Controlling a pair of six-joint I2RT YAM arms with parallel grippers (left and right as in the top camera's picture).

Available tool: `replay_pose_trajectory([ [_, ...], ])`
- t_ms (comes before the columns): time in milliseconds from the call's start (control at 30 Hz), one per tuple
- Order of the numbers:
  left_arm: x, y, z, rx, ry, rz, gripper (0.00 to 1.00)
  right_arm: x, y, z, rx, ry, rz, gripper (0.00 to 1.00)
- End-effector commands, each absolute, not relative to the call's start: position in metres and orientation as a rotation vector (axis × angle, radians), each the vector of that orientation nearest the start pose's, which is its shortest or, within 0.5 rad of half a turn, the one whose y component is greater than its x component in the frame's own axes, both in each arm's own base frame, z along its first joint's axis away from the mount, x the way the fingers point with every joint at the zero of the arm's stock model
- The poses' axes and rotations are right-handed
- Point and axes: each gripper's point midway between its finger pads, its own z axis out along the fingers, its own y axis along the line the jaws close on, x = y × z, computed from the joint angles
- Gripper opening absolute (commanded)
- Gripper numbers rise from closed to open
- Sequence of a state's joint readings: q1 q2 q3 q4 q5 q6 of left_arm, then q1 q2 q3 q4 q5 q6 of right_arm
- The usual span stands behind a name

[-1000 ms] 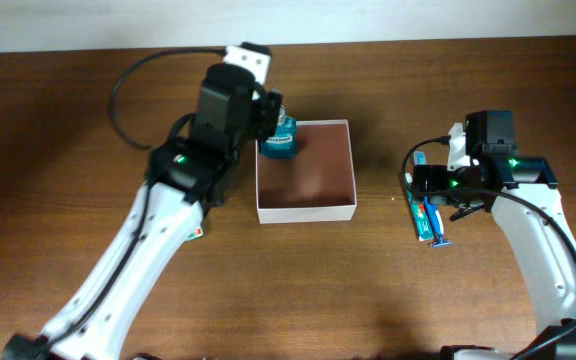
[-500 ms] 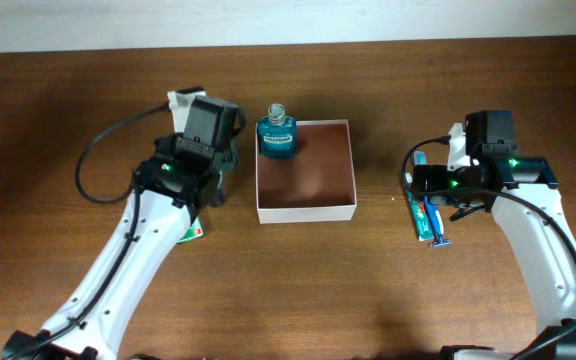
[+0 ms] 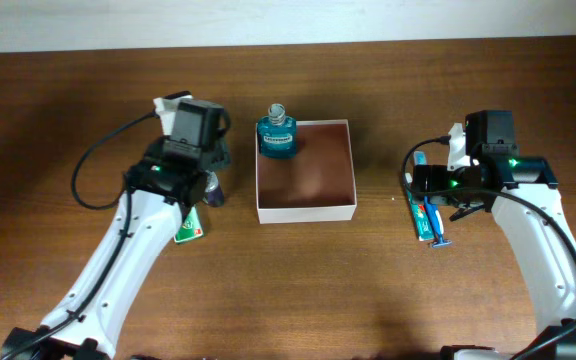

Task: Pack container
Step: 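Move the left gripper to the clear soap pump bottle and grasp it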

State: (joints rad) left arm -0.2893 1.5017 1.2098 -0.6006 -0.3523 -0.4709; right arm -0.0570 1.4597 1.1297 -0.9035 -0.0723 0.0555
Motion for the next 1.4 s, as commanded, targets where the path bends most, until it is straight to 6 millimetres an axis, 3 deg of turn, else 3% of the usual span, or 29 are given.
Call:
replay_pose_trajectory([
  [0, 0.396, -0.059, 0.158, -0.381, 2.43, -0.002, 0.72, 0.328, -0.006, 0.126, 0.135, 2.786, 0.095, 0.99],
  [200, 0.39, -0.063, 0.14, -0.362, 2.463, -0.029, 0.68, 0.328, -0.006, 0.126, 0.135, 2.786, 0.095, 0.98],
  [433, 0.39, -0.064, 0.14, -0.357, 2.465, -0.038, 0.68, 0.328, -0.006, 0.126, 0.135, 2.786, 0.095, 0.99],
  [533, 0.392, -0.064, 0.141, -0.359, 2.456, -0.035, 0.6, 0.328, -0.006, 0.126, 0.135, 2.786, 0.095, 0.98],
  [800, 0.393, -0.062, 0.14, -0.364, 2.446, -0.022, 0.55, 0.328, -0.006, 0.126, 0.135, 2.786, 0.094, 0.99],
  [1367, 0.392, -0.06, 0.137, -0.323, 2.46, 0.006, 0.56, 0.328, -0.006, 0.126, 0.135, 2.786, 0.095, 0.98],
])
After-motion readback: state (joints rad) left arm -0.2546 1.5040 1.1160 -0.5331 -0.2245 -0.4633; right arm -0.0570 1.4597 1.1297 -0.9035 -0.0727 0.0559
